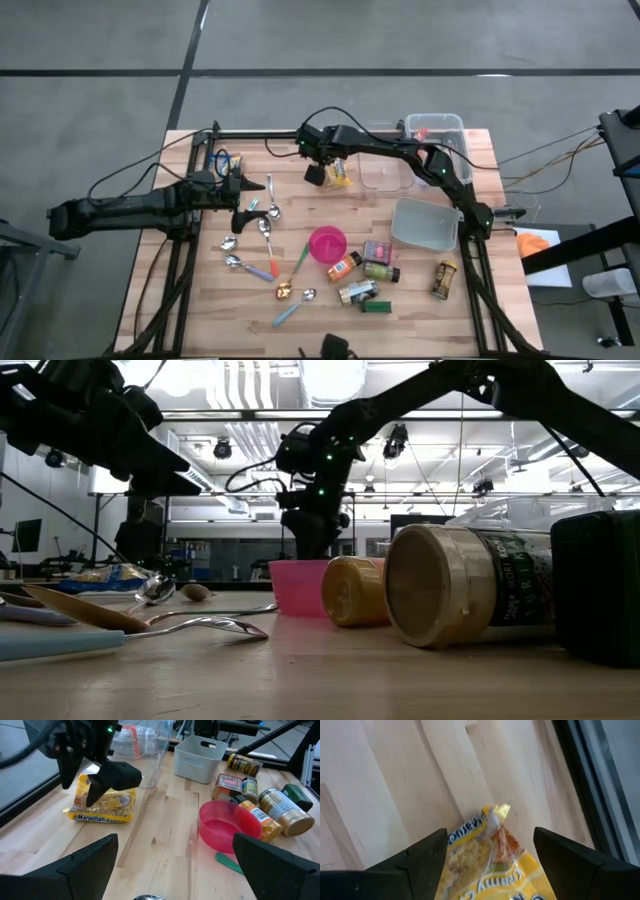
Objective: Pick & Place Food Item
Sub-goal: Put the yellow noodle pack into the white bin
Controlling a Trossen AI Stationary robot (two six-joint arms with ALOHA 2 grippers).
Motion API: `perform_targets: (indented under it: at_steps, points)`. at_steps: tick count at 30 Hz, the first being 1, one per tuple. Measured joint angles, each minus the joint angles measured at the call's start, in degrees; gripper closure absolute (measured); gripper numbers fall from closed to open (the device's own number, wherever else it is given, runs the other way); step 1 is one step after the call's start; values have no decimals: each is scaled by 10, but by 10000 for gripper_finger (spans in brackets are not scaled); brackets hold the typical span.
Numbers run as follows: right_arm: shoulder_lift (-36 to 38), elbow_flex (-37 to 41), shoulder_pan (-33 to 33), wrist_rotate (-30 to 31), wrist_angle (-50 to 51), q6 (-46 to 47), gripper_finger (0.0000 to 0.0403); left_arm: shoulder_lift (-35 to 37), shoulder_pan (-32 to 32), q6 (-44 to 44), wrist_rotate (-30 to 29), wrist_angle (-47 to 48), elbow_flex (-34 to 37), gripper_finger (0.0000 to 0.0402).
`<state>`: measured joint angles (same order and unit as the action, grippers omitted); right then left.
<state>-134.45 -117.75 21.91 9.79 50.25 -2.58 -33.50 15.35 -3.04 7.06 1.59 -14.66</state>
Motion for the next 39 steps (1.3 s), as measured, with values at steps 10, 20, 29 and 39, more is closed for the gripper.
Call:
perform_targets:
  at_steps: [10,20,29,39]
  points:
    - [-15,2,1,0,20,9,108,0,0,0,0,0,0,8]
    - [-27,7,1,-9,25,13,108,0,0,0,0,0,0,8]
    - [-27,11,1,-28,65,40,163,0,0,0,0,0,0,8]
    - [-26,13,0,-41,64,40,302,0,0,0,0,0,0,8]
